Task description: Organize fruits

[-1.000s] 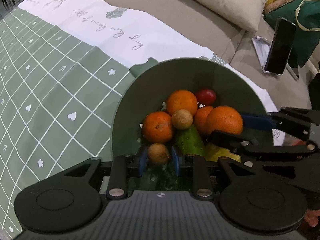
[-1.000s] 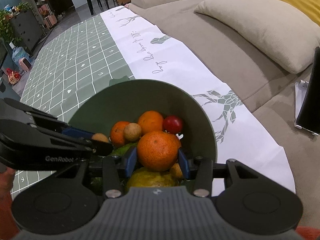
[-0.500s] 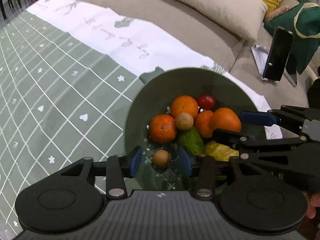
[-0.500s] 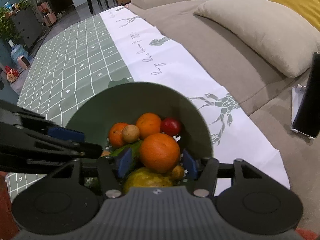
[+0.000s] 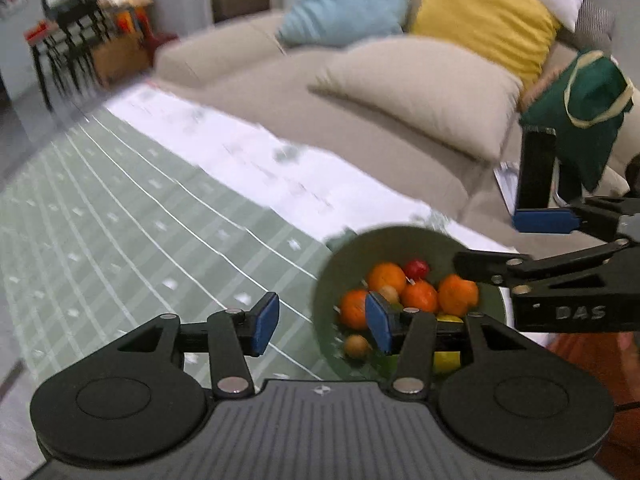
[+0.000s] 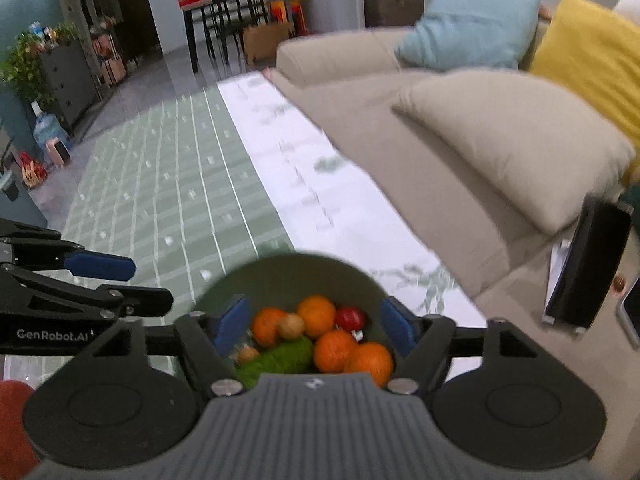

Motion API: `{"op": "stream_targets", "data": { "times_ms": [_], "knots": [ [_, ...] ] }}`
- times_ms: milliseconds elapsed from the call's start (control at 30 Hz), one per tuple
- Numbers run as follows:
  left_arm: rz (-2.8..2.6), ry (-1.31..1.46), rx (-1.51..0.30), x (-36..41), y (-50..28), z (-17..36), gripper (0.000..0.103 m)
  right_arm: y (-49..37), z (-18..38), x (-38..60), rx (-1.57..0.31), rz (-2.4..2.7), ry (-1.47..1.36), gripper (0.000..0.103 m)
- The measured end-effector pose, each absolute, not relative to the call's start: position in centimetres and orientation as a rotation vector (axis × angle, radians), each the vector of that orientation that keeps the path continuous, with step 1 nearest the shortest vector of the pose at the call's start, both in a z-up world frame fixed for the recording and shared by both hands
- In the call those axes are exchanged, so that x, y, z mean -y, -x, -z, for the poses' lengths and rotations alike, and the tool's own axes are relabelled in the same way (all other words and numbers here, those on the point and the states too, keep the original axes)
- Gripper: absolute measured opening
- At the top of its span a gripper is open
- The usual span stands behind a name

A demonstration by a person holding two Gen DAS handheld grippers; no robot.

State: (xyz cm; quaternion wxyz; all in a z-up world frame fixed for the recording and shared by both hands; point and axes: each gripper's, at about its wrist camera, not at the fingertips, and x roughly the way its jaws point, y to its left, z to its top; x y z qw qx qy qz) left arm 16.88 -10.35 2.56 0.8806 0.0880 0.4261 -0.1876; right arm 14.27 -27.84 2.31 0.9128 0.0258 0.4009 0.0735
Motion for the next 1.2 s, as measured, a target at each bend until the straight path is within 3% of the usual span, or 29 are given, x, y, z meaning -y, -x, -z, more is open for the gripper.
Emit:
{"op": "stream_targets", "data": {
  "times_ms": [167,233,367,767,1200],
  "knots": [
    [0.263,-0.174,-0.75,8.7,-13.3,-5.4,0.074,-10.5,-5.6,26.9,-0.696,-0.14,-0.08,0.077],
    [0.228,-0.164,-0.703,8.3,-11.9,-6.0,0.078,-8.8,-6.3,26.4,-0.653,-0.129,-0.077,0.084],
    [0.153,-0.164,-0.617,7.2,-8.9,-6.4,0.089,-5.3,-7.0,25.0,-0.578,-0.109,-0.031,0.087],
    [0.033,-0.113,-0.613,4.3,-3.6,-2.6,0.092,2.0,-3.3,21.9,-0.49,-0.129,-0.005,0.089],
    [0.002,-0.075,-0.714,3.6,-2.3,0.7,0.092,2.4,1.2,20.6,-0.565,-0.16,0.042,0.089]
  ]
}}
